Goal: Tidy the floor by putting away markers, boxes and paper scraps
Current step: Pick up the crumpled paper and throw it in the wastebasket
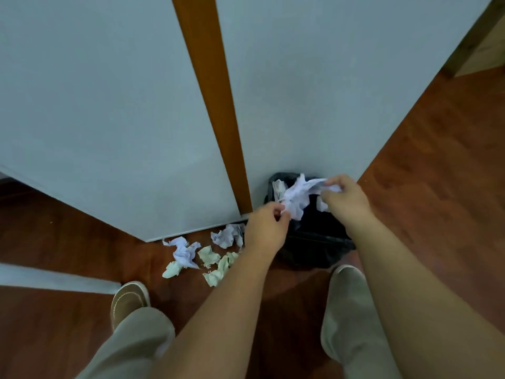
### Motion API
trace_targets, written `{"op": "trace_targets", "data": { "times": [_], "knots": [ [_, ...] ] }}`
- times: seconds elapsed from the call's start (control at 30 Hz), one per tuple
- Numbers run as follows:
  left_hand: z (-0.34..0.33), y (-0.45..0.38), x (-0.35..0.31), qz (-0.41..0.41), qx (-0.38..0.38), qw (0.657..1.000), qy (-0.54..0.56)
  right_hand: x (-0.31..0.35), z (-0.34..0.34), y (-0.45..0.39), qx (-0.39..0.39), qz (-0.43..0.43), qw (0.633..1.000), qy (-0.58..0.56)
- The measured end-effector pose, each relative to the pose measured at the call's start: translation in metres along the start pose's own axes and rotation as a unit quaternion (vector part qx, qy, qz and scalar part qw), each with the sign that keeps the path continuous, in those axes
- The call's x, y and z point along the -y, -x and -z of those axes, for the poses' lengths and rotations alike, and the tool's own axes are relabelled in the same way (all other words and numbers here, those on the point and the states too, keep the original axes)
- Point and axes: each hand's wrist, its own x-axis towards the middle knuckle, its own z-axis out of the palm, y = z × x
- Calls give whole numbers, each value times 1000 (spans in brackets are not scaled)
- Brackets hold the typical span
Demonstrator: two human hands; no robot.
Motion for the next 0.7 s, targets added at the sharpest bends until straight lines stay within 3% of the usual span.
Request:
{"op": "trace_targets", "data": {
  "times": [0.07, 0.17, 0.23, 0.3, 0.43, 0.53, 0.6, 0.7],
  "knots": [
    [-7, 2, 12, -18, 18, 999, -20, 2, -2, -3, 33, -52, 997, 45],
    [-1, 6, 34, 14, -4, 1000, 13, 12, -6, -9, -6, -71, 997, 30],
    [11, 4, 53, 49, -30, 998, 32, 22, -16, -5, -37, -36, 998, 31],
    [24, 1, 72, 84, -44, 995, 37, 30, -34, 0, -21, 34, 999, 30],
    [53, -8, 116, 148, -46, 987, 40, 29, -100, 16, 76, 153, 983, 71],
    [72, -11, 162, 203, -22, 979, 5, 17, -164, 38, 207, 192, 953, 108],
    [83, -10, 191, 220, 9, 975, -20, 0, -206, 44, 294, 191, 921, 168],
    [100, -4, 229, 243, 62, 966, -57, -27, -251, 34, 332, 116, 905, 238]
  ]
}}
